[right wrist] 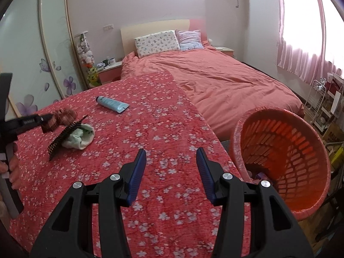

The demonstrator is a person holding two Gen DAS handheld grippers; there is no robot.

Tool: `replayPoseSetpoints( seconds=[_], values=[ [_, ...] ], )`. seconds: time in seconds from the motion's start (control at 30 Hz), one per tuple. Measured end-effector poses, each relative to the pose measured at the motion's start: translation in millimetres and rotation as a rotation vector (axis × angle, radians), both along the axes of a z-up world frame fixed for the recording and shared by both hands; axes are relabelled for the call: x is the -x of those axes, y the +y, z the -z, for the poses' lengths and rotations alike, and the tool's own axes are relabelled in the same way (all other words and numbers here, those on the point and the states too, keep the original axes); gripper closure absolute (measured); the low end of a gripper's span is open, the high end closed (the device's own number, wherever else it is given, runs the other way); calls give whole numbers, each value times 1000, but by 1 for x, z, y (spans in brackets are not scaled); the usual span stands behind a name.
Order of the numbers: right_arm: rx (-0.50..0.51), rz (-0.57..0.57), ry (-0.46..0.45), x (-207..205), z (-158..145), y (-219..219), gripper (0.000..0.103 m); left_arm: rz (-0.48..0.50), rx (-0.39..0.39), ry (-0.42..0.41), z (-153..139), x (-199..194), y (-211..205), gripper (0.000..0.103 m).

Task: Collect trash
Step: 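Grasp the brown plaid cloth with the left tool, then grasp the black mesh pad with the right tool while the left tool holds the plaid cloth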

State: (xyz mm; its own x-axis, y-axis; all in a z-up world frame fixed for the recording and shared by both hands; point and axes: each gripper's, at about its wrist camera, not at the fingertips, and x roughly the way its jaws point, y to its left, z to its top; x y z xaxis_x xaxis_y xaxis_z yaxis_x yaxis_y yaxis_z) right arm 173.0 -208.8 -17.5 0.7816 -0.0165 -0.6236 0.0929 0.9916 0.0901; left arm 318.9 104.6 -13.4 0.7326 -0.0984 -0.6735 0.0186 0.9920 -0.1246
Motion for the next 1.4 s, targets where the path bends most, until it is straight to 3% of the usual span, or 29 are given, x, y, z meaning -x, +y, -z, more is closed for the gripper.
replayPoseSetpoints(
  seconds=[0.27,0.43,0.83,1.13,1.27,1.4],
  values=[
    [-4,-72,-2,-7,-4,31,54,-94,-43,-63,-22,20,49,90],
    [-37,-147,4,-17,-4,60,54,-141,-79,-21,-5,31,82,90],
    [-65,-371,38,-56,1,151,56,-245,-70,64,37,42,142,89],
    [-71,-445,104,-87,15,193,64,-256,-43,102,53,37,156,79],
    [-40,-463,135,-102,25,211,64,-261,8,132,58,34,166,77],
    [-27,-466,175,-114,34,219,64,-262,4,135,59,34,164,77]
  ],
)
